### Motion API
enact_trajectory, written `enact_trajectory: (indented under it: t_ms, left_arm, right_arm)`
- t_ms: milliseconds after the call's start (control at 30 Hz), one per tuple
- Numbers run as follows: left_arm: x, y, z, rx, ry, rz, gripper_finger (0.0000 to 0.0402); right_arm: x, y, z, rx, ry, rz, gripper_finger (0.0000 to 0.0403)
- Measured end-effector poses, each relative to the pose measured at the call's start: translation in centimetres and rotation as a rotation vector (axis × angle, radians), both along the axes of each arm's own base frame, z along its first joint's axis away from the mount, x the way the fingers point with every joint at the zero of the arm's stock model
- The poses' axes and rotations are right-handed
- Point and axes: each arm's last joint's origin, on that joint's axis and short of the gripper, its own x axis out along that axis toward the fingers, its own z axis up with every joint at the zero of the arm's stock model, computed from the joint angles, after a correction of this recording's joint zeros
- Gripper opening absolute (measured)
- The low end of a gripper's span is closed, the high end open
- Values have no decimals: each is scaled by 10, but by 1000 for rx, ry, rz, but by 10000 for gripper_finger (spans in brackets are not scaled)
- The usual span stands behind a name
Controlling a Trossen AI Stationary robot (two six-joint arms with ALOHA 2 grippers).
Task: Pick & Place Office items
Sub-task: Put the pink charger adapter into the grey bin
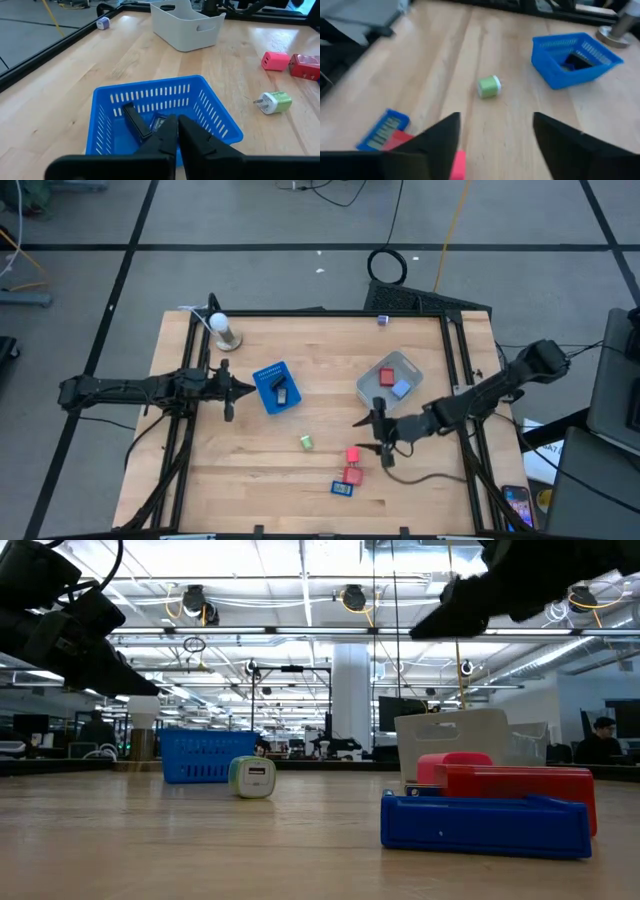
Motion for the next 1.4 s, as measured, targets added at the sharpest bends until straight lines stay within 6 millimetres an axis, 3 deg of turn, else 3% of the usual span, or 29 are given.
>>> enact_trajectory:
  t_ms: [100,200,533,1233,1400]
  left_arm:
    - [0,0,0,0,0,0,25]
    - [0,0,0,-1,1,0,25]
    - [0,0,0,-14,-2,6,26]
    - [0,0,0,-17,-1,5,26]
    - [0,0,0,-17,-1,5,26]
  right_arm:
    - [0,9,-8,0,8,-27,295]
    - [3,18,-18,55,21,-33,314]
    - [11,37,-57,66,86,-20,314]
    - [18,38,-95,16,156,-52,313]
    - [20,39,-96,16,141,-46,313]
